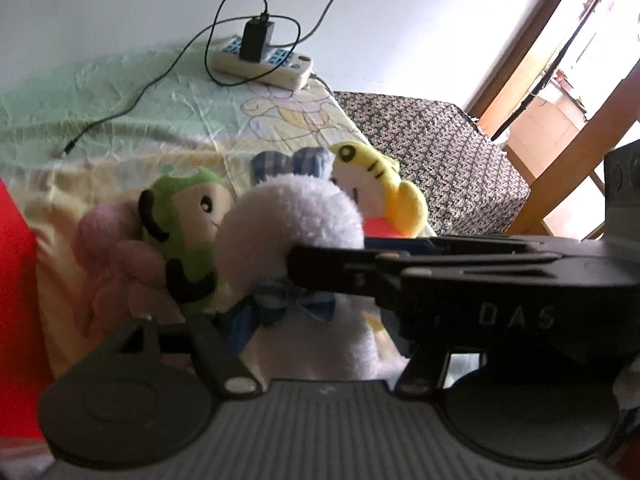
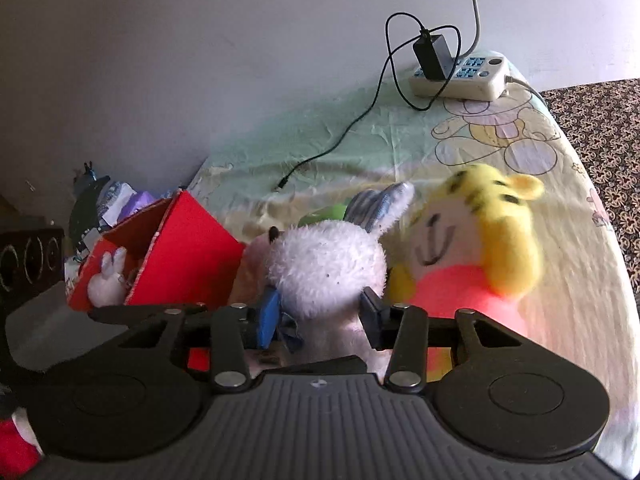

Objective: Organize objects
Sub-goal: 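Move both grippers back to the bed and grasp another white bunny, then carry the second white bunny into the red box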

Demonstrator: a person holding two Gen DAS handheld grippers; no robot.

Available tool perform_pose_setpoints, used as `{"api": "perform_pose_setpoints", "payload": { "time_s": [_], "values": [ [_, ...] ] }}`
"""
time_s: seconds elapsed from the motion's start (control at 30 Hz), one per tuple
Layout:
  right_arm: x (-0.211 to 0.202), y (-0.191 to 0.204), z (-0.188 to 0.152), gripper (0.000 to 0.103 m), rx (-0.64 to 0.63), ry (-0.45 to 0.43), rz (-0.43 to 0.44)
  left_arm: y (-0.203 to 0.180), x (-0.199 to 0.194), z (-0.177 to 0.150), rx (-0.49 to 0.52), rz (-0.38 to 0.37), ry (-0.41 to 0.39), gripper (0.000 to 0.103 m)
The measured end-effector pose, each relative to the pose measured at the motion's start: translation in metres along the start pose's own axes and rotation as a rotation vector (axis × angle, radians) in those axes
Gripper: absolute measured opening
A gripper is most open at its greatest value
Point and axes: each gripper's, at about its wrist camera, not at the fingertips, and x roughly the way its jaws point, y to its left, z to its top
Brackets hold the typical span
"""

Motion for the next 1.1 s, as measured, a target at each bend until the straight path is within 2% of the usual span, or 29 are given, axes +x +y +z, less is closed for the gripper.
{"api": "perform_pose_setpoints", "payload": {
  "time_s": [0.3,0.6,0.9,1.1],
  "values": [
    [-0.019,0.034,-0.004,0.045,-0.043,-0.066,0.033,-0.002,-0.046,-0.010,-0.006,0.010,-0.092,0.063],
    [-0.016,0.087,0.003,0.045,-0.080,-0.128,0.125,0.022,-0.109,-0.015,-0.001,0.080,-0.205,0.063],
    [0.019,0.159,0.011,0.045,-0.159,-0.152,0.200,0.076,-0.165,-0.023,0.002,0.155,-0.304,0.063],
    [0.063,0.205,0.008,0.045,-0.194,-0.120,0.216,0.127,-0.184,-0.030,-0.045,0.198,-0.291,0.063]
  ]
}}
